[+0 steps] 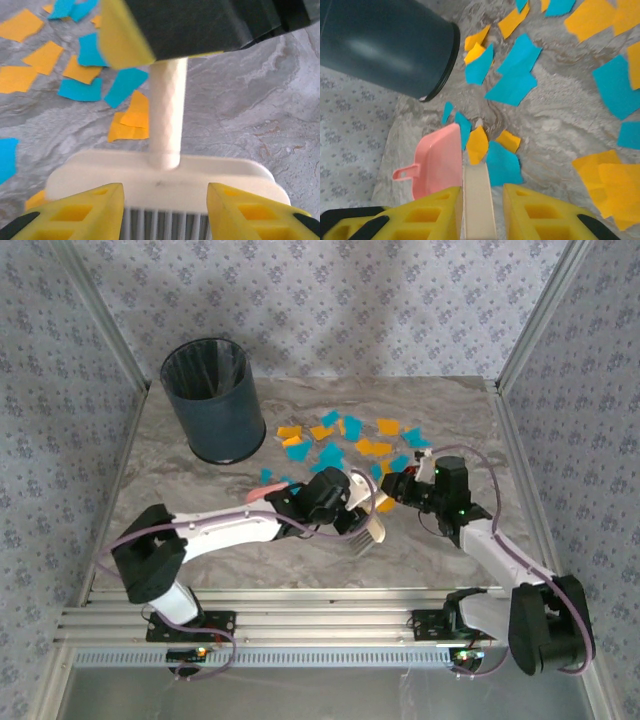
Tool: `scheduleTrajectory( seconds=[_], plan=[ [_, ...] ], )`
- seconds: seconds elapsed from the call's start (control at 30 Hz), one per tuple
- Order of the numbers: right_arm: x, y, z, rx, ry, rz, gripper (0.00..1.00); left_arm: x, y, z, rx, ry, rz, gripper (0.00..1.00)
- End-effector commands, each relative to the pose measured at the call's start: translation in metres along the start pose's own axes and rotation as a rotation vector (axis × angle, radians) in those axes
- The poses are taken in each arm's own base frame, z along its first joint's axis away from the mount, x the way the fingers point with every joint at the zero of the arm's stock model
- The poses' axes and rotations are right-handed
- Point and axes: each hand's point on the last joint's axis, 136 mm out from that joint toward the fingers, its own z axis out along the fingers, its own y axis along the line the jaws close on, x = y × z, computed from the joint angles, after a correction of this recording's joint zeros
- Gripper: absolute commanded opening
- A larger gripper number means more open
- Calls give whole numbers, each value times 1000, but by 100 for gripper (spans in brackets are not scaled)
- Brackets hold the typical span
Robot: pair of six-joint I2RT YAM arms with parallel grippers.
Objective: Sweep away the paper scraps from the table
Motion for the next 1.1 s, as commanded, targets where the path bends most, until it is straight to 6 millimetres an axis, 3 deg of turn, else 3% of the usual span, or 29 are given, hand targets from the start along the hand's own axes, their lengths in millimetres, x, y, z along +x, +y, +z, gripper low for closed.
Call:
scheduleTrajectory(
  seconds=[0.0,0.2,0.27,0.57,0.63,0.87,1.07],
  plan=[
    [-13,-3,-11,28,-61,15,0,-18,17,-32,-75,-72,4,48],
    [-26,-8,-25,55,-95,12,0,10,65,-77,-133,23,-112,50],
    [-31,-7,-30,56,-107,15,0,20,80,-93,-157,52,-137,55],
    [-43,-6,-50,84,-145,-11,0,65,124,-160,-219,196,-102,59],
    [-44,-8,-52,88,-150,-8,0,69,128,-166,-215,210,-100,63],
    [-44,-7,-56,91,-147,-4,0,106,124,-182,-82,390,-22,65],
    [-45,-7,-59,96,-155,-5,0,132,138,-187,-61,469,-25,67]
  ],
)
